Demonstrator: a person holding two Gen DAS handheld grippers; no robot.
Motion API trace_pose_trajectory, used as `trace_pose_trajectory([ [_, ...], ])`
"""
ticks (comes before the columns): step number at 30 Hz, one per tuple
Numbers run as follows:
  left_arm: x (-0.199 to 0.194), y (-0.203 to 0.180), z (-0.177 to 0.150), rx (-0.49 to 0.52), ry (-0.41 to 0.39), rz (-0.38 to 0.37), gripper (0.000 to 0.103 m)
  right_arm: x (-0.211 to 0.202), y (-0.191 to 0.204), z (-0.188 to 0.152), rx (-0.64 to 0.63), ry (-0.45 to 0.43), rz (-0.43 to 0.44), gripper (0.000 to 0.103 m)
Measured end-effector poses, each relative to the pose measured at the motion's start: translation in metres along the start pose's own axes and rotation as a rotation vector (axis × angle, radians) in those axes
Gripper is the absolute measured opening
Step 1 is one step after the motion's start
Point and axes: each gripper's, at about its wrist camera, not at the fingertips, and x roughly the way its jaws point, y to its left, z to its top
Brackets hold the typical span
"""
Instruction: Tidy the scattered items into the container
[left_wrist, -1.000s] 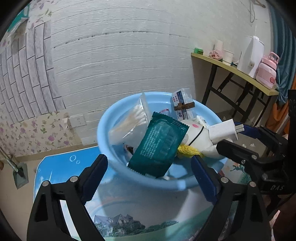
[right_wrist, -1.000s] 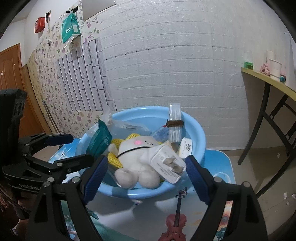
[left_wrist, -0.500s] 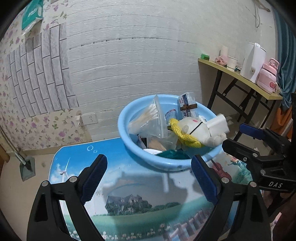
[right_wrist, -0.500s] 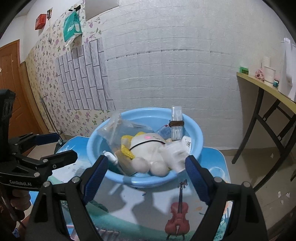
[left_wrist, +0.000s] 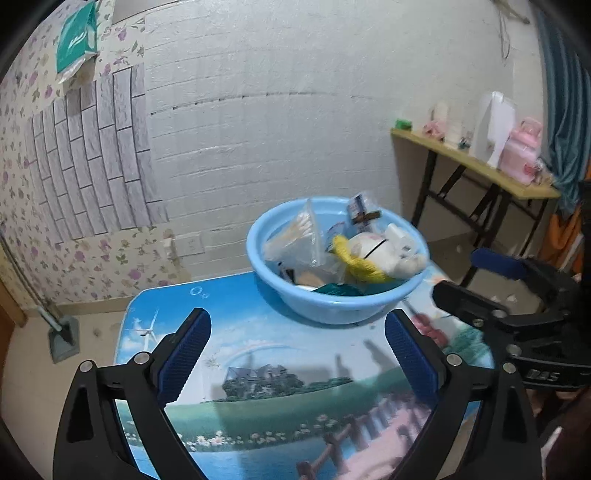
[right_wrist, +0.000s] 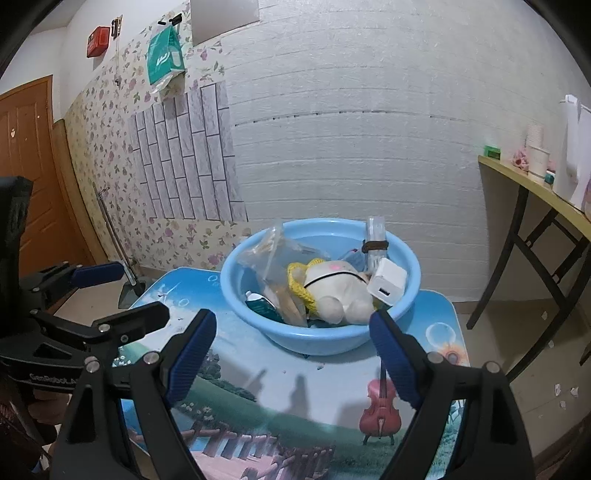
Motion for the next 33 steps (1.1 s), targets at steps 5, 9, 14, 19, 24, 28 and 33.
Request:
trace_pose_trajectory([
  [5, -0.017, 0.004, 0.001, -0.031, -0.034, 0.039, 0.101, -0.008, 0.001, 0.002, 0.042, -0.009, -0.021, 0.086],
  [9, -0.021, 0.010, -0.002, -0.060, -0.028, 0.057, 0.101, -0.009, 0.003, -0.001, 0.059, 0.002, -0.072, 0.086],
  [14, -0.025, 0.018, -0.004, -0.078, -0.026, 0.089, 0.101, -0.004, 0.001, -0.003, 0.102, 0.025, -0.089, 0.086],
  [19, -0.026, 0.022, -0.006, -0.081, -0.023, 0.104, 0.101, -0.003, 0.003, -0.003, 0.105, 0.028, -0.096, 0.086],
  [24, -0.027, 0.024, -0.006, -0.083, -0.027, 0.115, 0.101, -0.004, 0.006, -0.002, 0.102, 0.027, -0.093, 0.086],
  [28, -0.028, 0.024, -0.006, -0.082, -0.028, 0.117, 0.101, -0.003, 0.008, -0.003, 0.094, 0.028, -0.088, 0.086],
  [33, -0.028, 0.024, -0.007, -0.096, -0.030, 0.101, 0.103, -0.004, 0.009, -0.005, 0.091, 0.034, -0.085, 0.086],
])
